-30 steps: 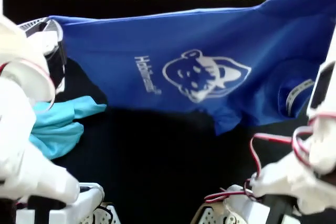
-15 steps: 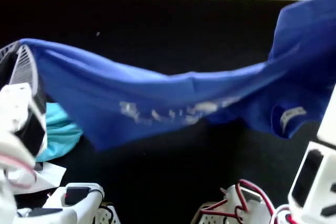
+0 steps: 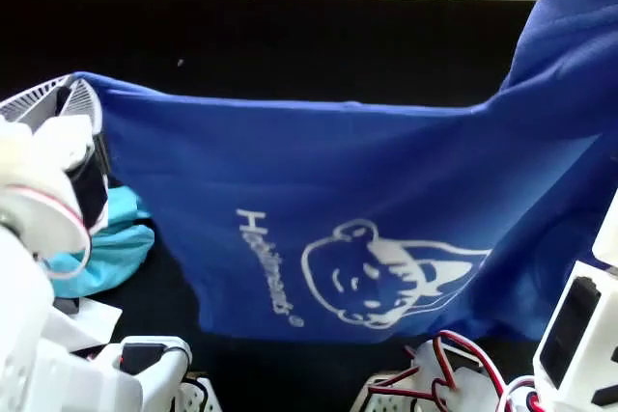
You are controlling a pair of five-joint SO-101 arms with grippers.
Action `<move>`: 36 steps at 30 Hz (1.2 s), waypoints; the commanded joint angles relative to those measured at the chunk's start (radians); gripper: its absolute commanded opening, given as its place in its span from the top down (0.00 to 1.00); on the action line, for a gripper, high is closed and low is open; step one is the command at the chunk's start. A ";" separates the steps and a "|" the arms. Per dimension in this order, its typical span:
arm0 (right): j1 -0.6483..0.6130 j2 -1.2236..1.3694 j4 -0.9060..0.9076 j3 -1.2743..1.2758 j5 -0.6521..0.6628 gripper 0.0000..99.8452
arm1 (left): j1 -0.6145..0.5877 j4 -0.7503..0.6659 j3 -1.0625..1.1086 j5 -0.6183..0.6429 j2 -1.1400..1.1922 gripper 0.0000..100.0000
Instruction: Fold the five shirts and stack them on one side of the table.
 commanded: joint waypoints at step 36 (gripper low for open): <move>-0.047 0.334 -0.323 0.499 0.038 0.99 | -0.002 -0.770 0.911 -0.002 0.007 0.99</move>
